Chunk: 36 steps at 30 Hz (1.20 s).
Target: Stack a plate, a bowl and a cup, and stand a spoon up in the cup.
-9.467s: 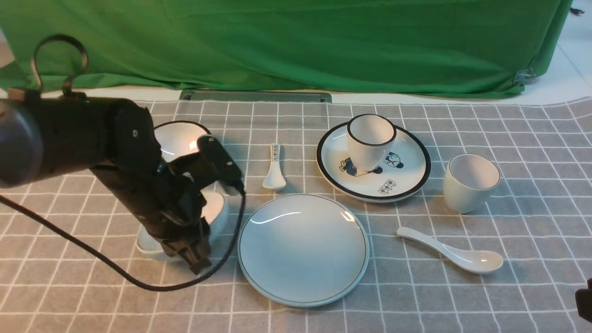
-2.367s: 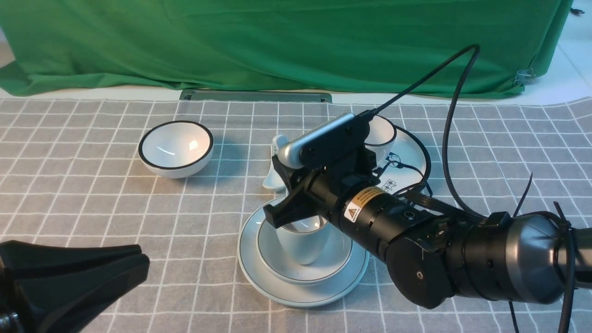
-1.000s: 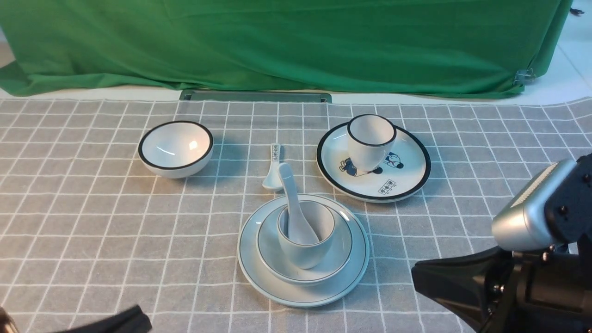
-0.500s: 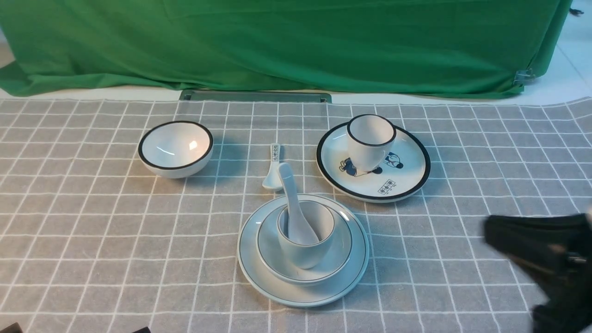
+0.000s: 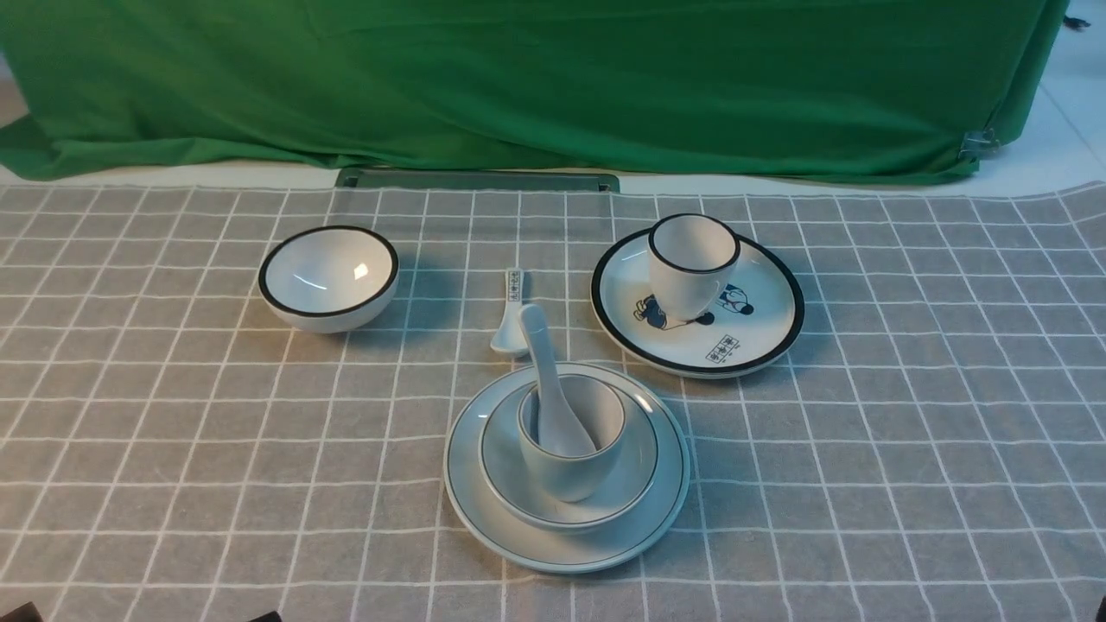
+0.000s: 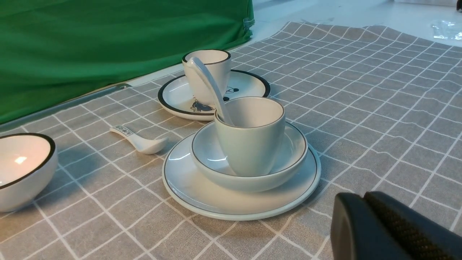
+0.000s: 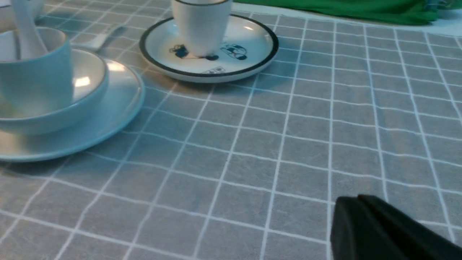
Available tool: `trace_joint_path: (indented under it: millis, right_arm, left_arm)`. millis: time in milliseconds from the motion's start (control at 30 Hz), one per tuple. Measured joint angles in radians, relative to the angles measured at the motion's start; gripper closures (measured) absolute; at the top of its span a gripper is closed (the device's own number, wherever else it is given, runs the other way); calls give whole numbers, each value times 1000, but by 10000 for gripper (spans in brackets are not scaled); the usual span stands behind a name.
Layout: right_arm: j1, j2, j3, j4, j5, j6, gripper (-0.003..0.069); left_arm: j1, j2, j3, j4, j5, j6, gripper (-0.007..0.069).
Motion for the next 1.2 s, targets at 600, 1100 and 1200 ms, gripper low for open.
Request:
trace_joint_path:
  millis: [600, 1100, 1200]
  right_arm:
    - [-17, -35, 0, 4, 80, 23, 638]
    - [-17, -35, 0, 4, 80, 34, 608]
    - [-17, -35, 0, 4, 80, 34, 603]
  left_arm:
    - [0, 0, 0, 0, 0, 0, 612]
    - [0, 0, 0, 0, 0, 0, 612]
    - [0, 0, 0, 0, 0, 0, 612]
